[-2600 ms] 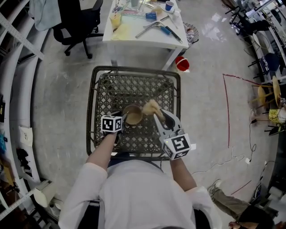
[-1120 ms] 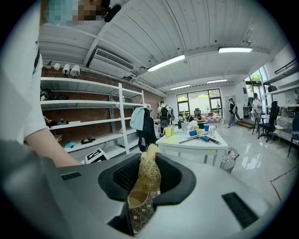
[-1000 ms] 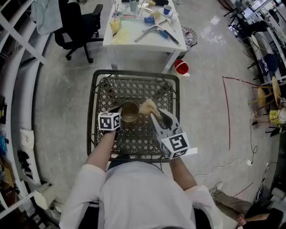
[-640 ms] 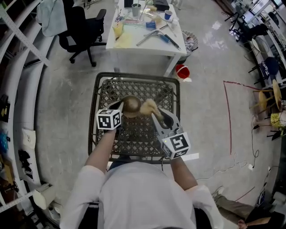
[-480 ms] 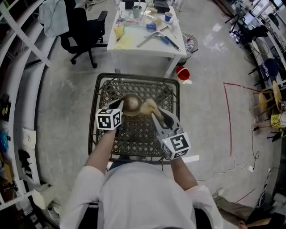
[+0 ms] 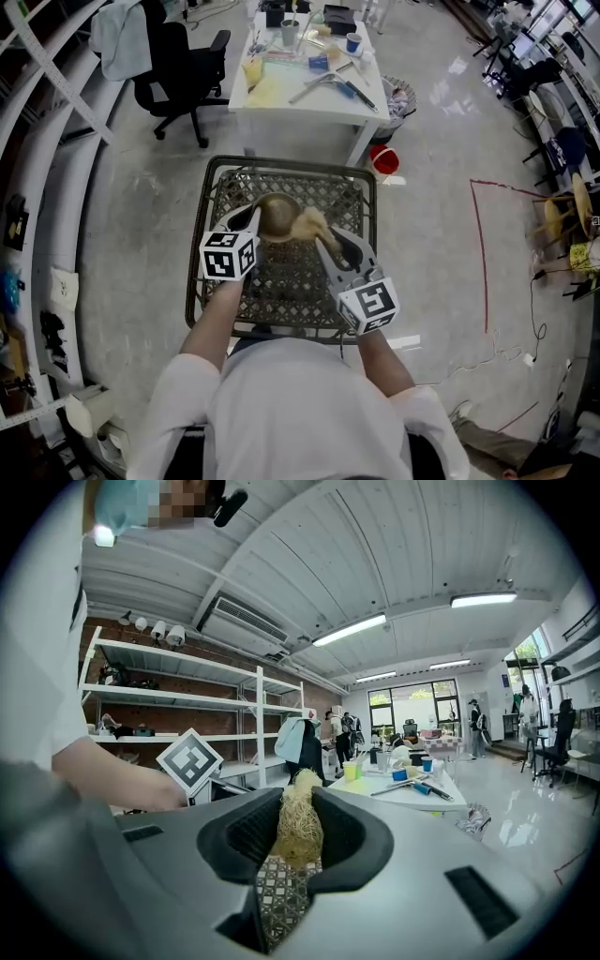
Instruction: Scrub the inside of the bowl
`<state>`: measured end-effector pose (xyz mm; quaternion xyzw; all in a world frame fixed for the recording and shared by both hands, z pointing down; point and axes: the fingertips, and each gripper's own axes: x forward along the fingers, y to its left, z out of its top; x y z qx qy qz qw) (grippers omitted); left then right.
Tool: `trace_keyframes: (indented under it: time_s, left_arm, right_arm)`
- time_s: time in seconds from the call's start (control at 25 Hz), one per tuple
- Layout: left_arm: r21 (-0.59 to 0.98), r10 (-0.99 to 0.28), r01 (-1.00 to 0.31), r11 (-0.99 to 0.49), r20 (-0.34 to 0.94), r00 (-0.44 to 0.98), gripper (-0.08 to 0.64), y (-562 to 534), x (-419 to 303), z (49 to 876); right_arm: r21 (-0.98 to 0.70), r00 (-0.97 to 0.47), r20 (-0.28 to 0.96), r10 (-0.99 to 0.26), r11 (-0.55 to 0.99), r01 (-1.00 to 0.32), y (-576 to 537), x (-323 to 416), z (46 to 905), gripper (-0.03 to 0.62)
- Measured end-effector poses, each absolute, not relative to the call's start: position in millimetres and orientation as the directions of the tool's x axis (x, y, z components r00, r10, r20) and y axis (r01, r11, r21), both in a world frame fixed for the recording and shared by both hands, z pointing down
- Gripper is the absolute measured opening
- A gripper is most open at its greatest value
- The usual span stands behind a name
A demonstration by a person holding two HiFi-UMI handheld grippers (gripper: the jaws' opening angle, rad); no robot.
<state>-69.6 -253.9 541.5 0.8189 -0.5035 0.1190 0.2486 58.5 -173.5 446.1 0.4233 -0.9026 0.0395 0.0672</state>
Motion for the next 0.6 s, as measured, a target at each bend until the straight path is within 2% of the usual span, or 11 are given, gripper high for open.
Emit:
trace_keyframes:
  time_s: [0.28,0.44,0.6]
  left_arm:
    - [0.18,-0.791,-0.894,-0.41,0.417,0.447,0.041,-239.0,-65.5,512.9]
    - [0.183,-0.801,-0.888,-0.421,0.384,0.459,0.041,-231.1,-60.0,498.9]
    - [0.172,-0.803,-0.883,-0.438,0.366,0.47,0.041,-222.0,-56.9,489.4]
  right_arm:
    - [-0.006,-0.665,0.142,-0.733,0.671,-0.741,-164.0,47.9,441.8,0.1]
    - [0.006,-0.682,0.146,-0.716,0.69,-0.723,-160.3,41.6,443.0,0.1]
    - [0.138,-0.697,0.192,-0.691,0.722,-0.678,-157.0,22.1,441.4,0.1]
